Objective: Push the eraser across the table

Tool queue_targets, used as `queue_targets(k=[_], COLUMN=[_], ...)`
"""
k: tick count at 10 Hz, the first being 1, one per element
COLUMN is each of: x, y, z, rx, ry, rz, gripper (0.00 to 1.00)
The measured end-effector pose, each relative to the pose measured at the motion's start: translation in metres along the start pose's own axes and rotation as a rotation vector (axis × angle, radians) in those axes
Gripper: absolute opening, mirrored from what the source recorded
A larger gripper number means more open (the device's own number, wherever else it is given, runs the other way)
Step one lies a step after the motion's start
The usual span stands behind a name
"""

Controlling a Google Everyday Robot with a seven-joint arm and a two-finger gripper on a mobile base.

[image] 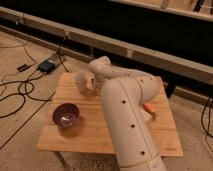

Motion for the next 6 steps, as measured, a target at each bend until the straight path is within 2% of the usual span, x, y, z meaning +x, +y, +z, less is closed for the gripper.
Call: queue_targets(k=[6], x=[-0.043], y=[0.01], z=[0.0], rx=[0.005], ry=[-0.035], rz=[-0.053], gripper=[0.1])
